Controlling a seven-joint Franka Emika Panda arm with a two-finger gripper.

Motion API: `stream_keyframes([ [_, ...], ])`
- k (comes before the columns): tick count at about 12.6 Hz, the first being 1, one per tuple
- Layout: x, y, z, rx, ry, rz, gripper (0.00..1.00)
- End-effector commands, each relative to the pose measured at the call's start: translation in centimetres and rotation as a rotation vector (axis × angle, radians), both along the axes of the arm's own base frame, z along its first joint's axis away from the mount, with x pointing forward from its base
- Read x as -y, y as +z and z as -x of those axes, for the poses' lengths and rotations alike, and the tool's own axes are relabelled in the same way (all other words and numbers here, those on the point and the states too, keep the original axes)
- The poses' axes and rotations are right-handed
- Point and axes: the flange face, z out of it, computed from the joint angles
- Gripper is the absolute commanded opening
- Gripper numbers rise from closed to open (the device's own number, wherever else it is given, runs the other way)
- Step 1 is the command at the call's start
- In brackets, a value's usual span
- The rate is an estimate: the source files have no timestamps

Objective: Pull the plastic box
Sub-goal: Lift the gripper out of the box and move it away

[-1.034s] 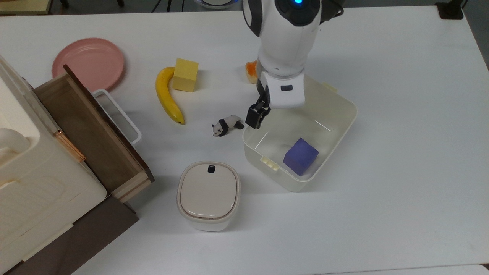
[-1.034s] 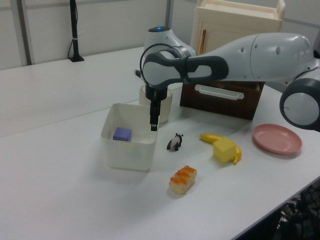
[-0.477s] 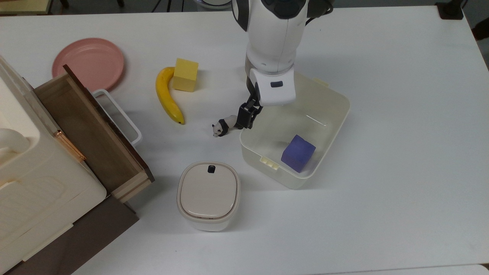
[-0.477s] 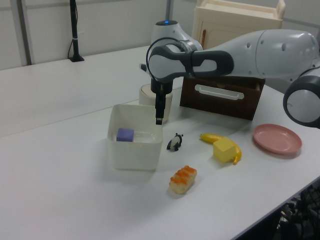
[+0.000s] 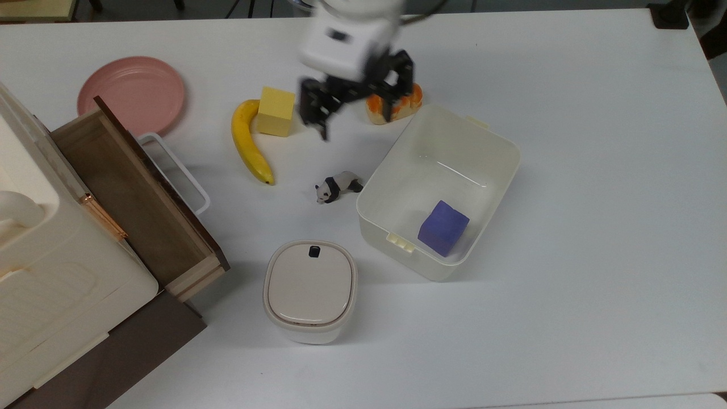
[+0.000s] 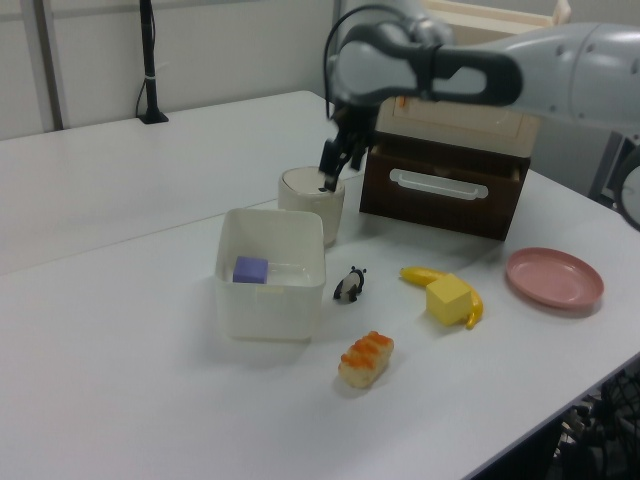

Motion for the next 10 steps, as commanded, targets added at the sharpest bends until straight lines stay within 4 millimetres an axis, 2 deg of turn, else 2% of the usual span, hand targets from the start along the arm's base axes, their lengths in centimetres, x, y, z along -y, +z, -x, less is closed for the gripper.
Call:
stream_keyframes([
  [1,6.4,2.2,1.8,-0.017,-0.353,-0.044,1.00],
  [3,9.5,2.2,2.6,-0.063,-0.406,-0.037,1.00],
  [4,10.3,2.2,2.8,-0.073,-0.420,-0.035,1.00],
  [10,10.2,1.6,2.9,-0.099,-0.432,-0.031,1.00],
])
